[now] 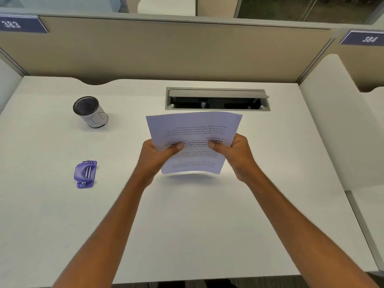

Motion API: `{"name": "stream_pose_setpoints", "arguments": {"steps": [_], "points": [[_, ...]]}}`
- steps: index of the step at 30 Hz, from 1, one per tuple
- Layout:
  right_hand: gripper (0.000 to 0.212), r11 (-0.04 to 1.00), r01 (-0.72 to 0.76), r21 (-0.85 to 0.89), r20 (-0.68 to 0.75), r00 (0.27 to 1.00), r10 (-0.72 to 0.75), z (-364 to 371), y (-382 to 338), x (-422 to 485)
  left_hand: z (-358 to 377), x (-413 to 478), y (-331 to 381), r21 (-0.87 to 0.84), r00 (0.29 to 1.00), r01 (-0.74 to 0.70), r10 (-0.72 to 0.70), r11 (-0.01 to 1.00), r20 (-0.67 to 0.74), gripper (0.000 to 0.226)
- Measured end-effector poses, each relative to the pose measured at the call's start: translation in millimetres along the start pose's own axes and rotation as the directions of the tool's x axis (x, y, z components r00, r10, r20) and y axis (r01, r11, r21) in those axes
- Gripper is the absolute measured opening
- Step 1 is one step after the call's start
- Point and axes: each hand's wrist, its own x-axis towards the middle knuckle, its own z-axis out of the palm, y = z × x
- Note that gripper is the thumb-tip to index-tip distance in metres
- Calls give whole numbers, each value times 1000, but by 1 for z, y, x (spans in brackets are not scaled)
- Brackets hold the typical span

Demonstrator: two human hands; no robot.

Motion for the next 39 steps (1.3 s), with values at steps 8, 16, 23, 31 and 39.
{"name": "stream_pose_setpoints", "arguments": {"steps": [8, 16, 23, 31, 39], "points": [[30, 999, -28, -25, -2, 1000, 28, -3, 21, -5, 8, -15, -14, 1, 996, -9, 9, 1000, -85, 33], [28, 1000, -4, -6, 7, 1000, 4, -6, 24, 0, 13, -17, -12, -2, 996, -13, 12, 1000, -93, 33], [34, 998, -17, -55, 22, 1000, 19, -16, 33, -1, 13, -13, -10, -50, 994, -16, 11, 999, -106, 41], [19, 998, -54, -44, -6, 999, 54, -46, 35, -6, 2, -5, 6, -415, 991, -84, 33, 906, -129, 48], [29, 922, -79, 378, -36, 994, 100, -19, 40, -4, 24, -6, 1, -598, 984, -9, -99, 801, -147, 60]]}}
